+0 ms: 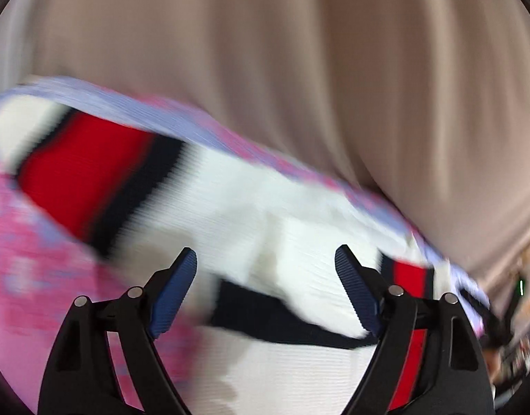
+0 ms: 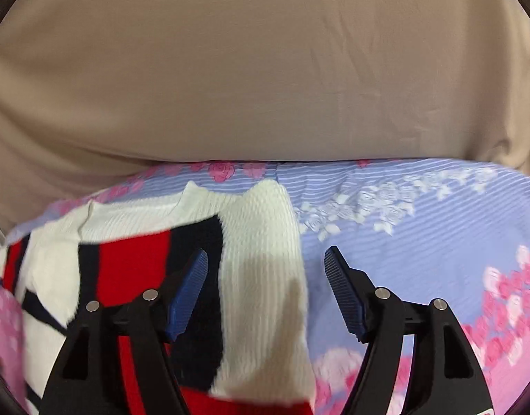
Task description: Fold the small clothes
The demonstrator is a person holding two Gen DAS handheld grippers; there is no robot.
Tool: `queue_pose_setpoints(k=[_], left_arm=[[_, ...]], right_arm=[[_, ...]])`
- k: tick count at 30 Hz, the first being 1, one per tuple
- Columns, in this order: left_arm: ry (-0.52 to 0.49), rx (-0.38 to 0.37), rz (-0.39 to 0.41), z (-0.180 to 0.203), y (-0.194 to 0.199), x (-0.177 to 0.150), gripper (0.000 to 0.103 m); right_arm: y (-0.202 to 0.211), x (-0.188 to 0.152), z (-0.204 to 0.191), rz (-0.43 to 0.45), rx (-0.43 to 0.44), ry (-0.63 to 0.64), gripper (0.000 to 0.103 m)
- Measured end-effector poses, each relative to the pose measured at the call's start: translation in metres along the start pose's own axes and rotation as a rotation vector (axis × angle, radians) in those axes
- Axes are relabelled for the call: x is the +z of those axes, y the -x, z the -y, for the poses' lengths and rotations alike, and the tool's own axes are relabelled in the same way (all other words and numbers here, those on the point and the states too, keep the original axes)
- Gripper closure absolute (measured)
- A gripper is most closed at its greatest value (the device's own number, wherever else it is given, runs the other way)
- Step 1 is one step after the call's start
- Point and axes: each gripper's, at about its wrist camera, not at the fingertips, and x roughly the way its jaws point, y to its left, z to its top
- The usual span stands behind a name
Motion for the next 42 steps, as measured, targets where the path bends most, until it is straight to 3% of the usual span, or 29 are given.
queue_pose_setpoints(k=[2, 3, 4, 5, 7, 8, 9, 10, 11, 13, 15, 18, 20, 21, 22, 24, 25, 26, 27, 28, 31, 34, 36, 38, 40, 42], left_arm=[[-0.030, -0.020, -0.100, 0.023, -0.038, -0.008, 0.040], [-0.036, -0.013, -0.129, 0.028, -0.050, -0.011, 0.056], [-0.048, -0.002, -0.142, 0.033, -0.060, -0.014, 0.064], [-0.065, 0.030, -0.130, 0.034, -0.064, -0.017, 0.068], [-0.133, 0.098, -0.092, 0.041, -0.065, -0.019, 0.094], [-0.149, 0.120, -0.089, 0.042, -0.067, -0.020, 0.097], [-0.163, 0.124, -0.088, 0.043, -0.068, -0.023, 0.099], [-0.173, 0.130, -0.081, 0.042, -0.069, -0.025, 0.101], [-0.194, 0.142, -0.067, 0.044, -0.070, -0.028, 0.101], [-0.239, 0.187, -0.039, 0.047, -0.069, -0.030, 0.101], [-0.283, 0.231, -0.015, 0.055, -0.069, -0.035, 0.101], [-0.290, 0.236, 0.006, 0.052, -0.068, -0.040, 0.100], [-0.271, 0.217, 0.010, 0.049, -0.066, -0.039, 0.100], [-0.254, 0.202, 0.011, 0.046, -0.065, -0.038, 0.100], [-0.242, 0.190, 0.013, 0.042, -0.062, -0.037, 0.098], [-0.194, 0.158, 0.008, 0.031, -0.046, -0.035, 0.097], [-0.167, 0.145, 0.012, 0.024, -0.035, -0.033, 0.089], [-0.124, 0.137, 0.027, 0.009, -0.017, -0.029, 0.077], [-0.088, 0.130, 0.055, -0.003, -0.001, -0.026, 0.052], [-0.052, 0.138, 0.099, -0.019, 0.017, -0.023, 0.034], [0.012, 0.276, 0.209, -0.077, 0.058, 0.003, 0.030], [0.139, 0.421, 0.193, -0.156, 0.070, 0.037, 0.029], [0.263, 0.481, 0.175, -0.215, 0.076, 0.053, 0.030], [0.370, 0.500, 0.150, -0.261, 0.076, 0.059, 0.030], [0.477, 0.434, 0.121, -0.298, 0.071, 0.059, 0.030], [0.506, 0.404, 0.173, -0.309, 0.073, 0.061, 0.033]], right_arm=[[-0.026, 0.011, 0.003, -0.060, -0.003, -0.024, 0.035], [-0.041, 0.013, 0.002, -0.101, -0.006, -0.030, 0.035], [-0.053, 0.014, 0.001, -0.146, 0.007, -0.020, 0.056], [-0.057, 0.016, -0.002, -0.166, 0.039, -0.002, 0.086], [-0.033, 0.024, 0.003, -0.041, 0.088, -0.012, 0.088], [-0.022, 0.025, 0.007, 0.021, 0.102, -0.014, 0.088], [-0.028, 0.024, 0.012, 0.031, 0.043, 0.006, 0.089], [-0.046, 0.021, 0.015, -0.033, -0.010, 0.022, 0.089], [-0.068, 0.015, 0.017, -0.123, -0.040, 0.034, 0.089], [-0.053, 0.012, 0.012, -0.068, -0.059, 0.045, 0.088], [-0.012, 0.008, 0.004, 0.021, -0.008, 0.016, 0.086], [0.041, -0.023, -0.015, 0.107, 0.036, 0.093, 0.082], [0.028, -0.049, -0.021, 0.005, 0.017, 0.159, 0.082], [0.012, -0.063, -0.022, -0.062, -0.054, 0.191, 0.082], [0.004, -0.074, -0.021, -0.066, -0.116, 0.223, 0.077], [0.021, -0.082, -0.024, -0.026, -0.131, 0.237, 0.078], [0.035, -0.084, -0.025, -0.011, -0.124, 0.211, 0.076], [0.046, -0.086, -0.028, 0.004, -0.098, 0.196, 0.073], [0.060, -0.092, -0.031, 0.021, -0.059, 0.193, 0.069], [0.070, -0.099, -0.033, 0.035, -0.033, 0.198, 0.068], [0.081, -0.121, -0.038, 0.038, 0.020, 0.219, 0.064], [0.064, -0.140, -0.042, -0.008, 0.043, 0.239, 0.062], [0.059, -0.135, -0.038, -0.034, 0.040, 0.222, 0.061], [0.058, -0.134, -0.035, -0.046, 0.058, 0.205, 0.057], [0.056, -0.132, -0.031, -0.051, 0.064, 0.191, 0.057], [0.060, -0.136, -0.034, -0.049, 0.064, 0.189, 0.055]])
